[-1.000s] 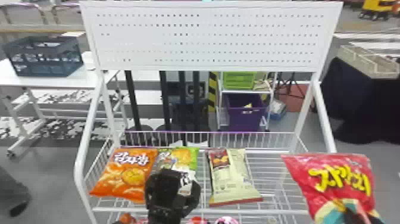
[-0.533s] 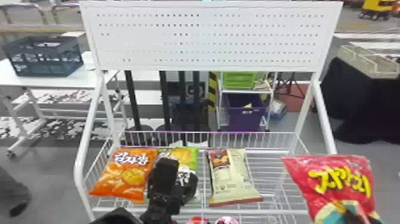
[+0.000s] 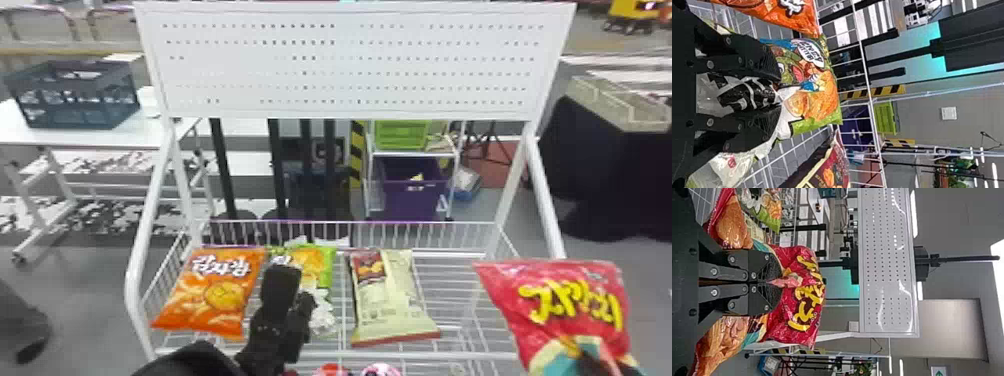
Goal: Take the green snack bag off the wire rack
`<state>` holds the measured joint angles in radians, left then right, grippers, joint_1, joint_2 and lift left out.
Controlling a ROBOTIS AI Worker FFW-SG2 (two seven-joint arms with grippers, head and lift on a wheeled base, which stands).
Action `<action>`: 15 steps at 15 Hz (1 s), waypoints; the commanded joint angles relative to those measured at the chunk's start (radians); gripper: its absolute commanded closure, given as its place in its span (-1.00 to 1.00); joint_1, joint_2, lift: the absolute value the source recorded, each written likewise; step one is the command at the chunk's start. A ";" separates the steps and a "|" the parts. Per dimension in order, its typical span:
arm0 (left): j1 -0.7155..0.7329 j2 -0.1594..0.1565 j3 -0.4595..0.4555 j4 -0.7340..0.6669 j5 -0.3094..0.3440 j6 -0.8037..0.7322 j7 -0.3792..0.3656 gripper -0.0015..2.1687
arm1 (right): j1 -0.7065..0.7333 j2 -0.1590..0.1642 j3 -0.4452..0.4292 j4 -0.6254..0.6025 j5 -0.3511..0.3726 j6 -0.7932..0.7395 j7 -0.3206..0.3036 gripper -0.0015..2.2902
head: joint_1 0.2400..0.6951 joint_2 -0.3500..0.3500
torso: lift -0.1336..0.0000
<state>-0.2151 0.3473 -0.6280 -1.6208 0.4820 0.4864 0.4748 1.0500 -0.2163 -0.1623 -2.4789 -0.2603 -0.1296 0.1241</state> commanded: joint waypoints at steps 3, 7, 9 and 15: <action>0.019 0.007 0.007 -0.065 -0.005 0.004 0.013 0.61 | -0.002 0.000 0.000 0.003 -0.002 0.000 0.000 0.90 | 0.14 0.00 | 1.00; 0.074 0.022 0.030 -0.157 -0.020 -0.008 0.042 0.61 | -0.002 0.000 0.000 0.003 -0.001 0.000 0.000 0.90 | 0.14 0.00 | 1.00; 0.148 0.044 0.091 -0.257 -0.037 -0.015 0.053 0.61 | -0.002 0.000 0.000 0.003 -0.001 0.000 0.000 0.90 | 0.14 0.00 | 1.00; 0.488 0.118 0.330 -0.607 -0.077 -0.137 0.050 0.61 | -0.004 -0.002 0.001 0.005 0.003 0.000 0.000 0.90 | 0.14 0.00 | 1.00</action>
<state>0.1926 0.4447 -0.3429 -2.1569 0.4180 0.3949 0.5231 1.0470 -0.2165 -0.1610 -2.4743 -0.2583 -0.1295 0.1242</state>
